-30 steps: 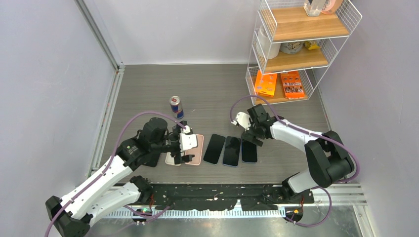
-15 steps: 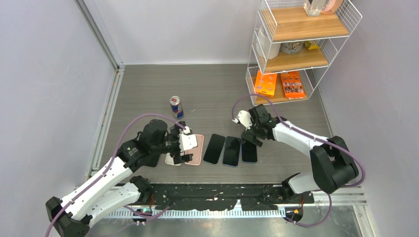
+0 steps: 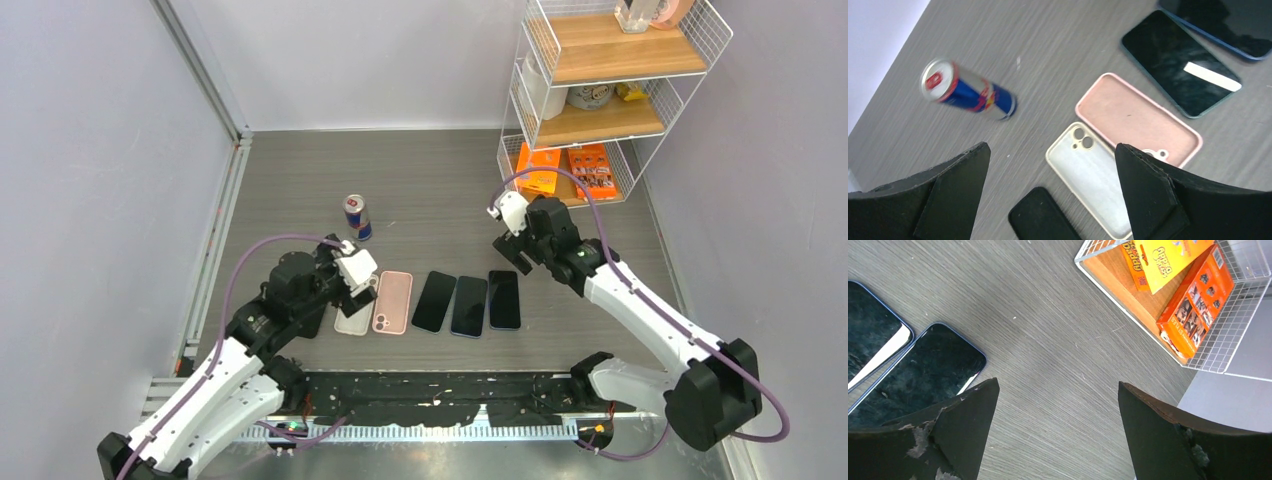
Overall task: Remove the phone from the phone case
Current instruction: Reset both arms
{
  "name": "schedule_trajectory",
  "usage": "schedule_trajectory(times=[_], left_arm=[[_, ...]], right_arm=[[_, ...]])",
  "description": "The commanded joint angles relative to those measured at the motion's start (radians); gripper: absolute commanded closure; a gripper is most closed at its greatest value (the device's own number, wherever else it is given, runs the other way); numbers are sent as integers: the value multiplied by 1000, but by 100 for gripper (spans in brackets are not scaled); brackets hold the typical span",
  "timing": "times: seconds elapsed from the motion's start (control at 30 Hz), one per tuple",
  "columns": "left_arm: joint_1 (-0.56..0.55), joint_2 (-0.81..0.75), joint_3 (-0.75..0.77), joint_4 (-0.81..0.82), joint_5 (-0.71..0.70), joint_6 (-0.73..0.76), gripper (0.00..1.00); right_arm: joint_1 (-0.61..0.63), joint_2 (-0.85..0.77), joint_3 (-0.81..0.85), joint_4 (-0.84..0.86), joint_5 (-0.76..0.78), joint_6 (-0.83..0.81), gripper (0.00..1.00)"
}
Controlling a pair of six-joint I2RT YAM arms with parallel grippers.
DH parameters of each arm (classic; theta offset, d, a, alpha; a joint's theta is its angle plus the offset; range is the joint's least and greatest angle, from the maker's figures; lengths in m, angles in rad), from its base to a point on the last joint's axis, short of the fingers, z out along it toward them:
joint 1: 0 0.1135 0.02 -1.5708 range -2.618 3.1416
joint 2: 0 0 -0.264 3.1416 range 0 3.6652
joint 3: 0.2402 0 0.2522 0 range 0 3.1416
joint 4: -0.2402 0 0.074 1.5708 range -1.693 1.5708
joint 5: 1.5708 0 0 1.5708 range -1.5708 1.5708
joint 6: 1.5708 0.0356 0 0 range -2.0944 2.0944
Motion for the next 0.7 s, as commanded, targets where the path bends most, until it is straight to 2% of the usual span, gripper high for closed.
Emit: schedule_trajectory(times=[0.0, 0.17, 0.4, 0.5, 0.67], left_arm=[[67, -43, -38, 118, -132, -76, 0], [183, -113, -96, 167, -216, -151, 0], [360, -197, -134, 200, -234, -226, 1], [413, -215, -134, 208, -252, -258, 0], [476, -241, -136, 228, -368, -373, 0]], right_arm=[[1, -65, 29, 44, 18, 69, 5], [-31, -101, 11, 79, -4, 134, 5], [-94, -165, -3, 113, -21, 219, 5], [-135, -205, -14, 126, -22, 249, 5], [-216, -315, -39, 156, -70, 314, 5]])
